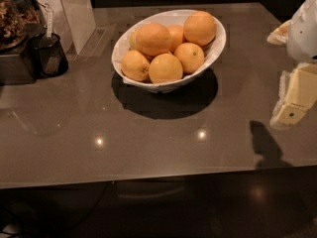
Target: Pick orange from white bowl
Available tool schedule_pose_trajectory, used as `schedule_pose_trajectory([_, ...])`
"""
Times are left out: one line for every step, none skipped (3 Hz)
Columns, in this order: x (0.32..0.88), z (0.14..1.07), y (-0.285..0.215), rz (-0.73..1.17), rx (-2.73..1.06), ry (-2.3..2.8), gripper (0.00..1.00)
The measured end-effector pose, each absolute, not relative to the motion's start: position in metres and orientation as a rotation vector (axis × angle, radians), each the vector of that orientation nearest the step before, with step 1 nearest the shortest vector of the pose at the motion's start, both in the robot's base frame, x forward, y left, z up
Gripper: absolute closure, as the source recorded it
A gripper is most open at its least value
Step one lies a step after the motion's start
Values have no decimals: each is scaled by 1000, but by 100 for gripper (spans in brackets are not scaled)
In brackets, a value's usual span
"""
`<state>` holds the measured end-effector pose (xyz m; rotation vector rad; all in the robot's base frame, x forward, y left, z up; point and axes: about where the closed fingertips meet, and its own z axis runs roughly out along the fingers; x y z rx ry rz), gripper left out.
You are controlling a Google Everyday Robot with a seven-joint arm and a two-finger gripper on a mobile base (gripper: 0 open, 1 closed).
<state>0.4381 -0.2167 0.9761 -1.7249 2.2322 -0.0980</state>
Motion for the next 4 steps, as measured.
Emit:
schedule_pose_trajectory([438,976,-217,-98,-1725,2232,0])
schedule_pose_trajectory([457,987,-198,-73,-1745,2143,0])
schedule_pose_trajectory([487,1006,-165,-39,-1801,2005,0])
schedule_pose_trajectory([513,1025,-130,-1,-1839,1889,0])
